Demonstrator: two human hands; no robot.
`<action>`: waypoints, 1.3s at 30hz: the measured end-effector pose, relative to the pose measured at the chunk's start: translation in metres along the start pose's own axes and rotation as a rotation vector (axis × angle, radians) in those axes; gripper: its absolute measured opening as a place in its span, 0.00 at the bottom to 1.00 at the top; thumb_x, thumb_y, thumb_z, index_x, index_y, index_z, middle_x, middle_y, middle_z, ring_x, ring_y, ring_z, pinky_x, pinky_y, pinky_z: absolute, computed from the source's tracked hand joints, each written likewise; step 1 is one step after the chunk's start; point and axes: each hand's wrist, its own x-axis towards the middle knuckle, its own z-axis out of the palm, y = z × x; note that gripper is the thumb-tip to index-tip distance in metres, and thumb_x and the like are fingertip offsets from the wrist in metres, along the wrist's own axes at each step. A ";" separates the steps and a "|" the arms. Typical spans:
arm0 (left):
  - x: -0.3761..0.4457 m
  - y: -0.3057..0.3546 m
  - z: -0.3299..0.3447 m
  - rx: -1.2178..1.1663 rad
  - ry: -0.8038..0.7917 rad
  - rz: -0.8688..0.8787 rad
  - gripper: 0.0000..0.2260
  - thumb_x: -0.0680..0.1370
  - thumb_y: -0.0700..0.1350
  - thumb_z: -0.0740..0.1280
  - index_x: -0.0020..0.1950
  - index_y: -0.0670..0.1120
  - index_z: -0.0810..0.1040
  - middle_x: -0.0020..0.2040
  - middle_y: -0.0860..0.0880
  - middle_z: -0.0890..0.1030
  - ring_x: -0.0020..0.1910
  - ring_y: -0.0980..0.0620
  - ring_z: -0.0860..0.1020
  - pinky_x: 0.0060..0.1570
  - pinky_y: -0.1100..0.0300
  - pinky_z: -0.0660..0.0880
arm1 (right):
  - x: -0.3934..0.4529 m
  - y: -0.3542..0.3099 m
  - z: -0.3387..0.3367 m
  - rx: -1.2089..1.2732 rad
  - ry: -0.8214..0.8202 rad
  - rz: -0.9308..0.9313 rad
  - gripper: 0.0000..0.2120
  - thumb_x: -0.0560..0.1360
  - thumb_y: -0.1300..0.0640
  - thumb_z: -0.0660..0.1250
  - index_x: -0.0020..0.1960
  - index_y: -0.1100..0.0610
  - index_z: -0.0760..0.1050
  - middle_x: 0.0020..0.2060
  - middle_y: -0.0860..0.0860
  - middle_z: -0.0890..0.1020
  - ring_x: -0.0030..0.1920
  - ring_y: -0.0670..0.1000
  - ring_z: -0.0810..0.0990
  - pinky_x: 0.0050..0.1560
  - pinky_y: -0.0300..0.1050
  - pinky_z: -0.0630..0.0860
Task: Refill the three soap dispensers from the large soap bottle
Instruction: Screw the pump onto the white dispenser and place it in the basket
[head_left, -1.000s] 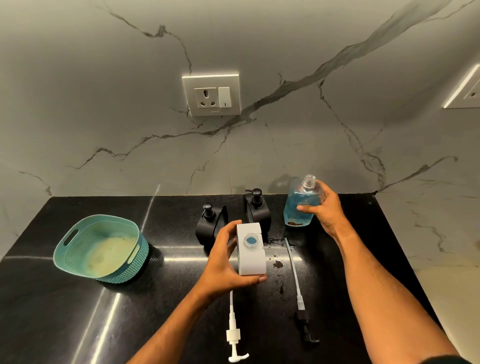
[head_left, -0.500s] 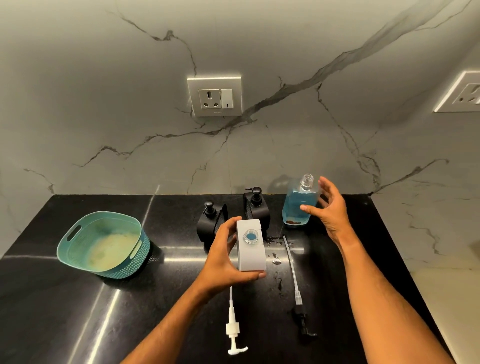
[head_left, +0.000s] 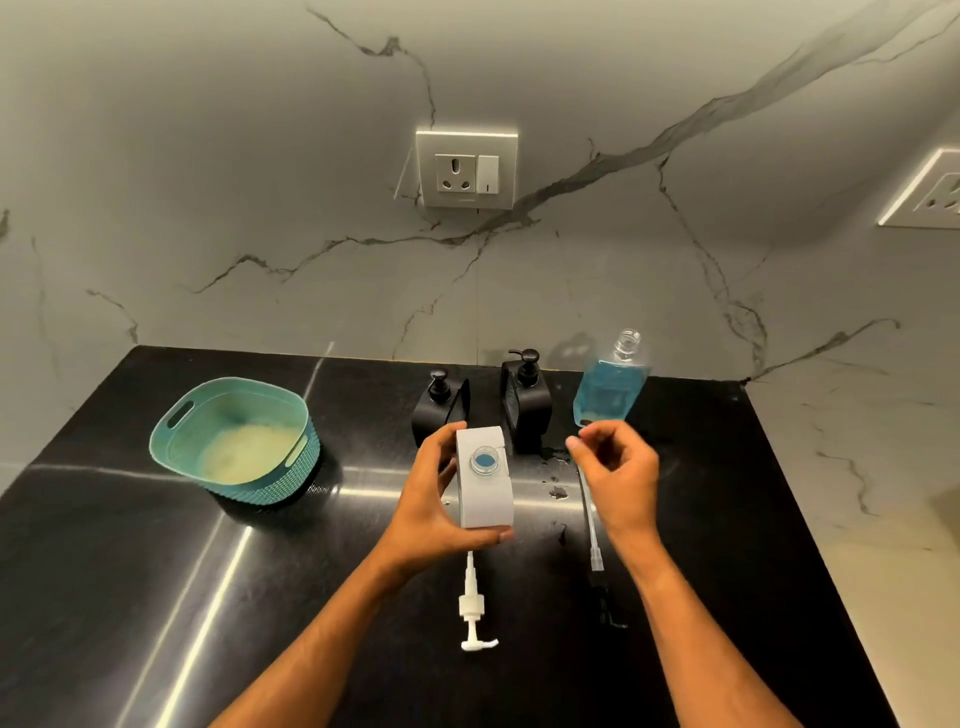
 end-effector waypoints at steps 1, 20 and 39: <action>-0.004 -0.001 -0.002 -0.007 0.009 -0.007 0.51 0.63 0.46 0.87 0.79 0.51 0.61 0.74 0.50 0.71 0.74 0.48 0.72 0.72 0.41 0.73 | -0.009 -0.001 0.007 -0.029 -0.025 0.027 0.11 0.72 0.63 0.78 0.44 0.49 0.80 0.38 0.47 0.83 0.40 0.48 0.82 0.42 0.37 0.79; -0.070 -0.041 -0.038 -0.071 0.099 -0.117 0.53 0.60 0.48 0.87 0.78 0.46 0.62 0.72 0.47 0.73 0.71 0.47 0.75 0.71 0.40 0.74 | -0.126 -0.001 0.085 -0.974 -0.635 0.253 0.27 0.62 0.35 0.75 0.53 0.51 0.77 0.49 0.52 0.84 0.53 0.59 0.83 0.46 0.50 0.77; -0.073 -0.056 -0.026 -0.100 0.056 -0.149 0.51 0.60 0.53 0.87 0.77 0.52 0.63 0.73 0.54 0.72 0.73 0.55 0.72 0.74 0.46 0.71 | -0.072 -0.078 0.042 -0.493 -0.187 0.016 0.12 0.67 0.53 0.79 0.39 0.47 0.75 0.31 0.43 0.80 0.34 0.44 0.81 0.42 0.47 0.81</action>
